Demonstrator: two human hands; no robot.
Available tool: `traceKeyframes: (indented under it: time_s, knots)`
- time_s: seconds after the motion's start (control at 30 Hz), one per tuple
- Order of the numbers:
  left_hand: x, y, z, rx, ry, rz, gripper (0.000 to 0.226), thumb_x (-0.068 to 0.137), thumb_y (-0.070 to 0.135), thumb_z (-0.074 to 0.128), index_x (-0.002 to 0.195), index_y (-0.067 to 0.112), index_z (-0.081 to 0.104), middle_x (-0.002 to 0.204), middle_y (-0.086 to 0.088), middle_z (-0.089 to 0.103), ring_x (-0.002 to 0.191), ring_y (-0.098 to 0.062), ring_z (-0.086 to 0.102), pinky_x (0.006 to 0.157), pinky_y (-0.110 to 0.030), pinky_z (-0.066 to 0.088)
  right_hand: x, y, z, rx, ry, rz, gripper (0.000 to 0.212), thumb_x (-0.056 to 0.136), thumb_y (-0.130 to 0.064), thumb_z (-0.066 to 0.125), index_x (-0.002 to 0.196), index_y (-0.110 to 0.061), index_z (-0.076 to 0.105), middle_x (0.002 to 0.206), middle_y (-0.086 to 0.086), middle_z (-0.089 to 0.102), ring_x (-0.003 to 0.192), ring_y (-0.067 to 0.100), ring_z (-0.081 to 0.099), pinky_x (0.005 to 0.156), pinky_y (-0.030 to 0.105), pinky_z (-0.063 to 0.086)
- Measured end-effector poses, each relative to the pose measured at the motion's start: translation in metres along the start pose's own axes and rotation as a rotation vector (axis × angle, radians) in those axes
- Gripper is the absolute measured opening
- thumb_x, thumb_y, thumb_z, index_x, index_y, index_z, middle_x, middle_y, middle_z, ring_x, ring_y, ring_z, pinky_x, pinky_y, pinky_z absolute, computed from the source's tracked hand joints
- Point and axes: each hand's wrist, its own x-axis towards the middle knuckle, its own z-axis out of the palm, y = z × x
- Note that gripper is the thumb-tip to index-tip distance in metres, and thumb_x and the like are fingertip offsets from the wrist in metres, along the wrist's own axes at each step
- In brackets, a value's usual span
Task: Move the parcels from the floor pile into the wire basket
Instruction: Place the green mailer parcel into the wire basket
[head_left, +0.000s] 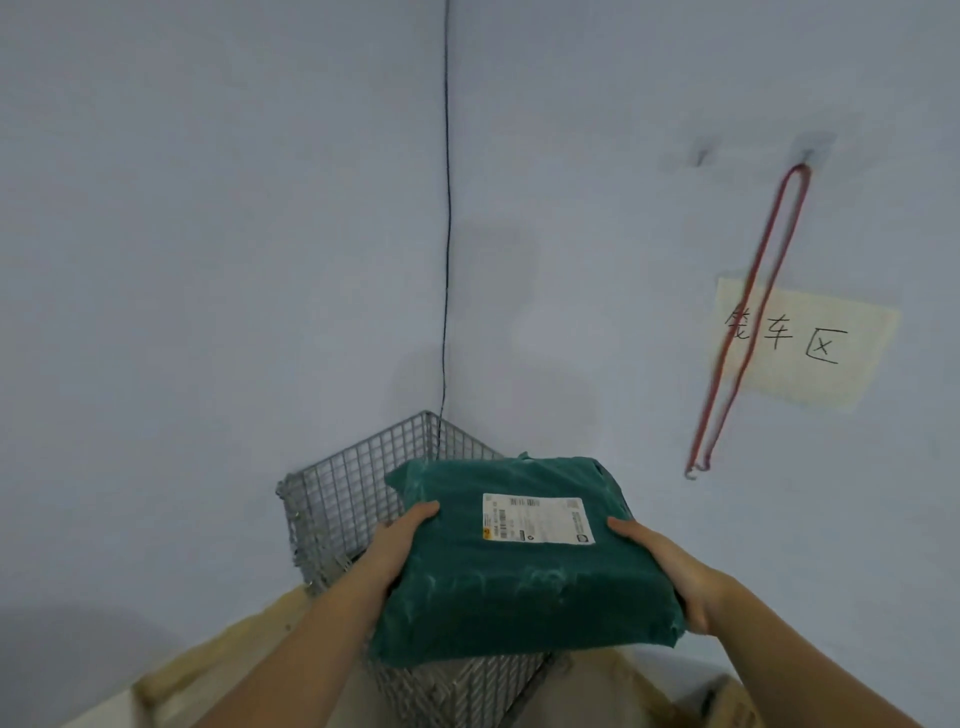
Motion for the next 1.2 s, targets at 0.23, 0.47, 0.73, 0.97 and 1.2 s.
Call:
traceKeyframes:
  time_s: [0.23,0.47,0.73,0.97,1.2]
  knots:
    - [-0.018,0.027,-0.099,-0.056,0.068,0.071,0.07,0.076,0.047,0.086,0.129,0.005,0.067,0.106,-0.023,0.078,0.095,-0.04,0.076,0.082,-0.045,0.062,0.058,-0.019,0.107,-0.084,-0.102,0.002,0.058,0.087,-0.049,0.074,0.128,-0.009,0.068,0.116,0.023,0.075,0.103,0.039,0.075,0.096,0.048,0.056]
    - [0.053,0.079,-0.171,-0.034,0.111,0.085,0.104,0.055,0.064,0.092,0.14,0.012,0.059,0.112,-0.018,0.077,0.098,-0.038,0.077,0.089,-0.049,0.062,0.155,-0.062,0.171,-0.144,-0.121,-0.029,0.068,0.078,-0.056,0.08,0.128,-0.011,0.068,0.113,0.019,0.077,0.106,0.037,0.075,0.104,0.05,0.054]
    - [0.148,0.126,-0.242,-0.006,0.184,0.08,0.116,0.045,0.072,0.092,0.138,0.01,0.06,0.116,-0.018,0.076,0.102,-0.038,0.076,0.096,-0.054,0.059,0.256,-0.119,0.241,-0.142,-0.195,-0.008,0.069,0.083,-0.058,0.076,0.133,-0.012,0.066,0.12,0.02,0.075,0.11,0.038,0.073,0.105,0.051,0.054]
    - [0.249,0.154,-0.286,-0.002,0.161,0.011,0.105,0.048,0.07,0.087,0.132,0.01,0.064,0.109,-0.017,0.078,0.096,-0.037,0.077,0.093,-0.052,0.061,0.341,-0.141,0.296,-0.072,-0.149,0.035,0.062,0.085,-0.051,0.073,0.132,-0.012,0.065,0.117,0.021,0.075,0.105,0.038,0.075,0.1,0.05,0.055]
    - [0.362,0.181,-0.322,0.058,0.071,-0.136,0.121,0.033,0.076,0.091,0.134,0.016,0.061,0.114,-0.016,0.076,0.097,-0.039,0.077,0.09,-0.056,0.061,0.402,-0.162,0.333,-0.029,-0.037,0.072,0.054,0.091,-0.049,0.069,0.129,-0.01,0.065,0.114,0.019,0.077,0.099,0.036,0.077,0.089,0.044,0.059]
